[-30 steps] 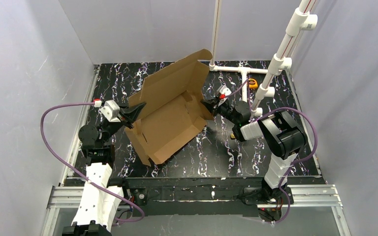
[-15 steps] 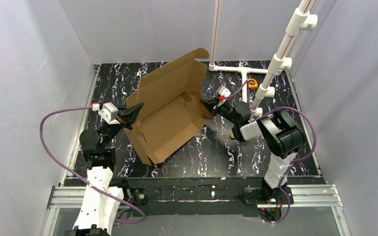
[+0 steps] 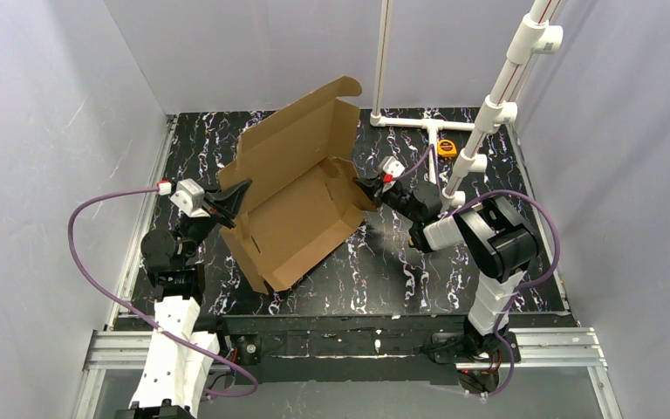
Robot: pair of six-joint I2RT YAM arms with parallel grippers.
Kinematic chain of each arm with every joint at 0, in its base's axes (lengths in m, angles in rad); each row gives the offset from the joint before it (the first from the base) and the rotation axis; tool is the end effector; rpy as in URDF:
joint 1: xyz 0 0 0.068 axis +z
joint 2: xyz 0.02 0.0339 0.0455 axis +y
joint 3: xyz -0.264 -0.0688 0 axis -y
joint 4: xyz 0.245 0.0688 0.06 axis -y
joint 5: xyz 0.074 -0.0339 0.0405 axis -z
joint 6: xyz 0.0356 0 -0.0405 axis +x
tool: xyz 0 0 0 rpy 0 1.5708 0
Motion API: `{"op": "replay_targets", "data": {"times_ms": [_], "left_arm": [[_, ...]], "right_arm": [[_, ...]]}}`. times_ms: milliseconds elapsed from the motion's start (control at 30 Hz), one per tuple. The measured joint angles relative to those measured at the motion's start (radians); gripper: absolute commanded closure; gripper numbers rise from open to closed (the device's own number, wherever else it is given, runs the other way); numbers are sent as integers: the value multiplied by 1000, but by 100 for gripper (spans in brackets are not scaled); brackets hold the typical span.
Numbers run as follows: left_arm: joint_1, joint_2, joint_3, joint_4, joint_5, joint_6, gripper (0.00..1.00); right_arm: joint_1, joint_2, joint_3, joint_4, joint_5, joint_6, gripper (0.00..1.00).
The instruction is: Fold the paper box
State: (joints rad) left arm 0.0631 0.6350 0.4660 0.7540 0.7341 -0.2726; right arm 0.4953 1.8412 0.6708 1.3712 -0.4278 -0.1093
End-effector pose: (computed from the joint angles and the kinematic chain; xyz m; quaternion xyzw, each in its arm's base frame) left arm 0.1440 -0.0148 0.3435 0.2379 0.4883 -0.2549 0.8000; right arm 0.2970 0.1772 0.1869 -0.3410 0.5413 0.2770 0.7170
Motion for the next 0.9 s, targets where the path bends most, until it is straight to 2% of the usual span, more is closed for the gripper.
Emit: {"op": "replay_targets", "data": {"times_ms": [900], "left_arm": [[-4,-27,43,-136,-9,72,100]], "right_arm": [[66,-67,0,-126,48,-238,98]]}}
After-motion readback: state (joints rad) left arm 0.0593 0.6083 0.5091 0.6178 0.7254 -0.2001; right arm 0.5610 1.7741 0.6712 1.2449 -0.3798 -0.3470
